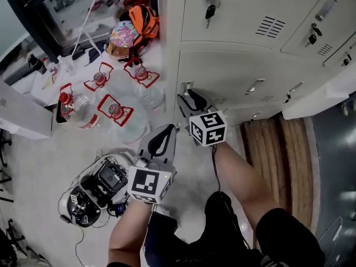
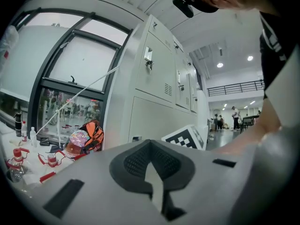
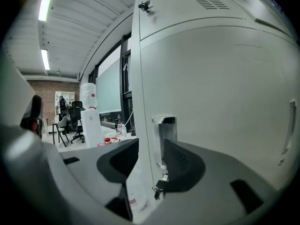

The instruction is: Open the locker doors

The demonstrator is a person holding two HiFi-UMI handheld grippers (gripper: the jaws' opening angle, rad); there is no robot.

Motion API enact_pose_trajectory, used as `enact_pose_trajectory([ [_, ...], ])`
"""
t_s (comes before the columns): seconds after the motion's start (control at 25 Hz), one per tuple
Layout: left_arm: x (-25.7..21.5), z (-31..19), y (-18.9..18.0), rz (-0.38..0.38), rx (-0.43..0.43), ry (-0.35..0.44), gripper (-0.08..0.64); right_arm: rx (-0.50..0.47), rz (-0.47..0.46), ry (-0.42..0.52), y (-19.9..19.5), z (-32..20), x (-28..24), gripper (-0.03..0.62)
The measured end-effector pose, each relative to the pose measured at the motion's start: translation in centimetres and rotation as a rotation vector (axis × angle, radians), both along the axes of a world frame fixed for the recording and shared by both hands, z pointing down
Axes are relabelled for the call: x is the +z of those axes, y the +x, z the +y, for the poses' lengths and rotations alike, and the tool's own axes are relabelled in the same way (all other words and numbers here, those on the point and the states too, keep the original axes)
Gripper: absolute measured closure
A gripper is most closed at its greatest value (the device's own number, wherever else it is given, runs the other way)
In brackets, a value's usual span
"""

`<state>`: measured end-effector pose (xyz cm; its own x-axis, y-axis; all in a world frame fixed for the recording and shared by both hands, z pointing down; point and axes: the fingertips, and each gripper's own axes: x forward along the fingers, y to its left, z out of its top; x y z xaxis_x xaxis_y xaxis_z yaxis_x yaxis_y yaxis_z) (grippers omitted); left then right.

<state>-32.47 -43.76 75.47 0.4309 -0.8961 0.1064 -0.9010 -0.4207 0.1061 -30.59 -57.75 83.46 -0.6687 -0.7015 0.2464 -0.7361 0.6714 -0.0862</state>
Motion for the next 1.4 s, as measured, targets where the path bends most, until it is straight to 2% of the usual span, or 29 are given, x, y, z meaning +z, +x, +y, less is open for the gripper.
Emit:
enact_pose_trajectory([
  [0.44,1.8,0.4,-0.1,-0.009,-0.030,0.014,0.561,-0.017,0.018,0.028,-1.9,-1.7,1.1,0.422],
  [0.6,1.6,1.1,0.3,-0.009,-0.032,0.012,0.561,-0.002,0.028,0.012,-1.7,-1.5,1.2,0.433],
  [0.8,1.1,1.8,0.5,-0.015,-0.042,0.007,0.561,0.021,0.054,0.000,-1.2,-1.1,1.2,0.480],
  [1.4,-2.1,5.4,2.8,-0.012,-0.037,-0.037,0.561,0.003,0.123,-0.014,1.7,4.9,1.2,0.488],
])
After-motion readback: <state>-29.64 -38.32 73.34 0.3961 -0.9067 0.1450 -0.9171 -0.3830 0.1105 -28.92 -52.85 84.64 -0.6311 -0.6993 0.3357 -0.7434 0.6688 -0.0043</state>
